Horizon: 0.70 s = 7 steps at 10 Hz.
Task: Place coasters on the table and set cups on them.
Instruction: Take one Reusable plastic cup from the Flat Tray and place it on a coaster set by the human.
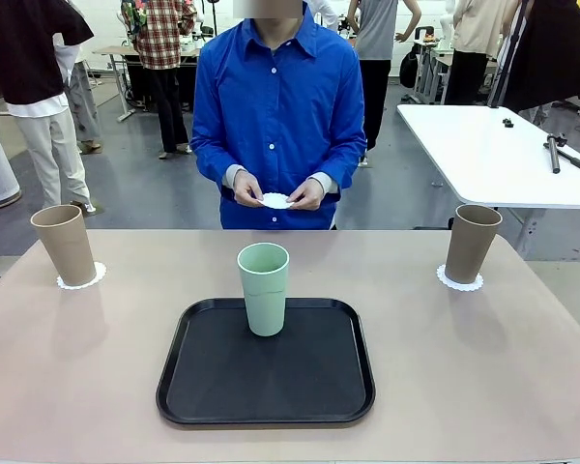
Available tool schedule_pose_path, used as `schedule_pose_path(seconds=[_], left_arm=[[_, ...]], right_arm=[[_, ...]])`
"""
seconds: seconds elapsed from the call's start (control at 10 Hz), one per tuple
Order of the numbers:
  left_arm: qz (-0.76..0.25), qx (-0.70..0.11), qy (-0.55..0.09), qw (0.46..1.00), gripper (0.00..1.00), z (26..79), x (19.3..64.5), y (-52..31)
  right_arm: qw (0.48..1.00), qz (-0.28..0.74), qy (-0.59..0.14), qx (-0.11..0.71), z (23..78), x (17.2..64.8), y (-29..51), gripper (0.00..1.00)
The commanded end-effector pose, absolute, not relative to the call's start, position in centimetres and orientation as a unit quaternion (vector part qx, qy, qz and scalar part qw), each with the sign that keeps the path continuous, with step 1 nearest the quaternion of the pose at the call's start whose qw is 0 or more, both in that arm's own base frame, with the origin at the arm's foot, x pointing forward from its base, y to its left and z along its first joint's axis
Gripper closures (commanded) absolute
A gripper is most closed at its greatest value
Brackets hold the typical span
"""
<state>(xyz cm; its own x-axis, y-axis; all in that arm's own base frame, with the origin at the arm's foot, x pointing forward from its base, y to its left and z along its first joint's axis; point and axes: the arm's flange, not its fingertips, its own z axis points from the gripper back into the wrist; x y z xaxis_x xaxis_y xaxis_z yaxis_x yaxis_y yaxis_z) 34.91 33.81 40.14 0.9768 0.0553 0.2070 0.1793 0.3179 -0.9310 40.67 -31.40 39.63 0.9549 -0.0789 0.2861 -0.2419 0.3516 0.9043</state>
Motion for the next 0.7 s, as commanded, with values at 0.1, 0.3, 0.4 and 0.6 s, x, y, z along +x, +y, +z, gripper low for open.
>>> schedule_pose_path(seconds=[0.1, 0.3, 0.4, 0.6], left_arm=[[-0.037, -0.581, -0.102, 0.807, 0.0, 40.34, 34.76, 33.79], [-0.037, -0.581, -0.102, 0.807, 0.0, 40.34, 34.76, 33.79], [-0.037, -0.581, -0.102, 0.807, 0.0, 40.34, 34.76, 33.79], [-0.037, -0.581, -0.102, 0.807, 0.0, 40.34, 34.76, 33.79]], right_arm=[[0.782, 0.074, -0.163, 0.597, 38.81, 40.94, -32.42, 0.0], [0.781, 0.074, -0.164, 0.598, 38.46, 40.72, -32.96, 0.0], [0.783, 0.079, -0.167, 0.593, 38.66, 40.55, -32.85, 0.0], [0.789, 0.065, -0.155, 0.591, 38.17, 40.16, -31.99, 0.0]])
